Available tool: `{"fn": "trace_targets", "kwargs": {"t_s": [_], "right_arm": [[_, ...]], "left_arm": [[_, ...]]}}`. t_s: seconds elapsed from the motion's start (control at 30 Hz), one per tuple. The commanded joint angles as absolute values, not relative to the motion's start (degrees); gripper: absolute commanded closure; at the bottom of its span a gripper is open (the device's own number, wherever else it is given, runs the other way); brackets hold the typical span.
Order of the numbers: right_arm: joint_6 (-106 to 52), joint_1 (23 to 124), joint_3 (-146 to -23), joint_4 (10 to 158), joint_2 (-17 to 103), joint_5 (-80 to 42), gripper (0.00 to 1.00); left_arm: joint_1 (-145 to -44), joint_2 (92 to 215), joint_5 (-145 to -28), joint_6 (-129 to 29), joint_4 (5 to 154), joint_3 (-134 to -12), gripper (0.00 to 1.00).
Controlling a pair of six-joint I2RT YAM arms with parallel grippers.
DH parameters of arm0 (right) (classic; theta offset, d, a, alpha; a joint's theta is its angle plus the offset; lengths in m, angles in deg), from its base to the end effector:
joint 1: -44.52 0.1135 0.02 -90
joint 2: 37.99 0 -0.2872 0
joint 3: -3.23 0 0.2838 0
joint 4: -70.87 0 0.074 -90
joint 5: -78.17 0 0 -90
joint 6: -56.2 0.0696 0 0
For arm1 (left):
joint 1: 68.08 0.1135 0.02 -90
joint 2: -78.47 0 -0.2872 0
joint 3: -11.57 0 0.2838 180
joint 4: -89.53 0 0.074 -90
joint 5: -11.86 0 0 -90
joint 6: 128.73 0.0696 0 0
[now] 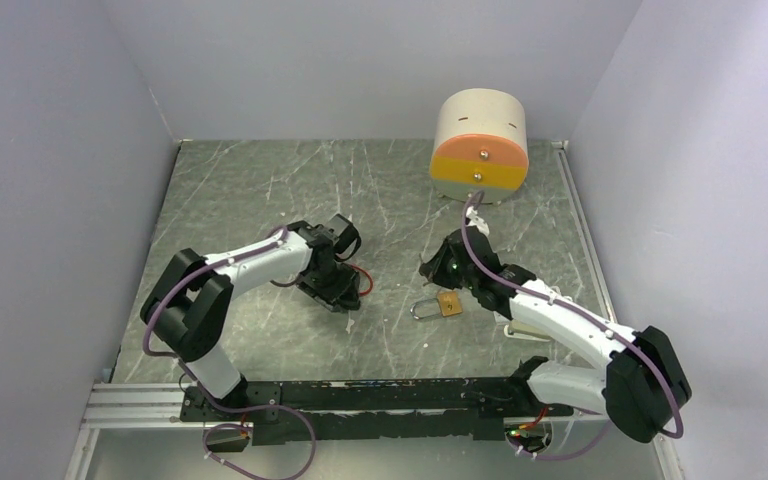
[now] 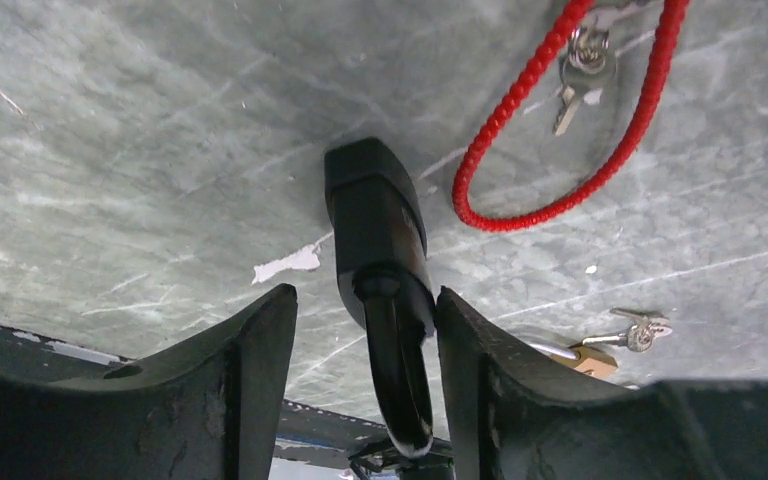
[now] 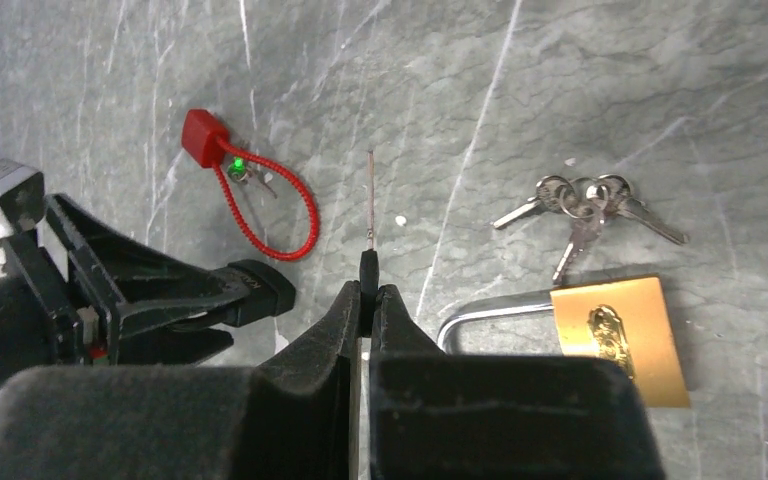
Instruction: Unlock with the key
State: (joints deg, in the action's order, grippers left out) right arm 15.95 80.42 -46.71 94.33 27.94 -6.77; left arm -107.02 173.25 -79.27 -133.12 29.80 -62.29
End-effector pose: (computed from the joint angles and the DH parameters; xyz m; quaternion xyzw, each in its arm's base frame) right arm 0.2356 0.1629 0.2065 0.1276 0.8945 0.2607 0.3400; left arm 0.2576 -0.2100 0.1567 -0.4629 0.8826 -0.0787 0.0233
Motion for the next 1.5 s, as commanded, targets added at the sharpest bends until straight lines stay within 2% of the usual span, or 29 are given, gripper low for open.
{"fn": "trace_targets", "kwargs": {"t_s": [0.0, 0.07, 0.17, 0.3, 0.37, 0.43, 0.6, 0.7, 0.77, 0.87, 1.03, 1.17, 1.3, 1.47], "right_arm": [[16.9, 79.9, -45.8, 95.3, 25.6, -3.3, 1.00], [16.9, 79.8, -45.9, 95.7, 25.3, -2.7, 1.00], [16.8, 79.8, -45.9, 96.4, 25.1, -2.0, 1.00], [16.6, 79.8, -45.3, 95.6, 25.0, -2.1, 1.00], [16.5, 79.8, -45.5, 95.4, 25.6, -2.5, 1.00], [16.4, 79.7, -45.6, 95.1, 26.3, -3.0, 1.00], [16.2, 79.7, -46.9, 96.4, 27.5, -2.0, 1.00], [15.6, 79.8, -47.1, 96.9, 26.4, -0.4, 1.00], [15.1, 79.8, -47.1, 96.9, 25.8, 0.0, 1.00], [14.4, 79.8, -47.2, 96.7, 25.4, -0.7, 1.00], [10.6, 79.6, -45.9, 92.1, 24.2, -3.3, 1.00], [7.3, 79.3, -46.2, 89.6, 21.3, -5.1, 1.00], [3.4, 78.8, -45.9, 85.5, 17.8, -9.7, 1.00], [-3.5, 78.5, -48.6, 81.4, 15.7, -20.5, 1.00]], "left_arm": [[-108.0, 173.5, -78.2, -135.6, 28.5, -64.7, 0.45], [-108.1, 174.2, -78.2, -135.2, 29.1, -64.9, 0.51], [-108.2, 175.2, -78.2, -133.7, 27.6, -66.0, 0.67], [-108.2, 175.2, -76.1, -130.9, 27.1, -66.3, 0.74], [-108.2, 175.3, -75.2, -129.4, 27.2, -66.2, 0.69], [-108.2, 175.6, -75.1, -128.6, 26.9, -66.0, 0.59], [-108.1, 176.7, -75.0, -127.7, 26.9, -66.0, 0.57], [-108.1, 177.4, -74.4, -126.7, 26.6, -66.8, 0.60], [-108.1, 177.4, -73.9, -125.9, 26.7, -67.1, 0.70], [-108.1, 176.2, -72.3, -122.7, 27.4, -68.1, 0.95], [-108.6, 171.1, -70.6, -105.2, 34.9, -68.0, 0.97], [-108.9, 161.3, -75.0, -87.2, 49.4, -59.2, 0.98], [-108.8, 148.9, -84.4, -68.8, 63.2, -51.9, 0.97], [-105.8, 139.6, -101.2, -50.4, 68.6, -52.8, 0.98]]}}
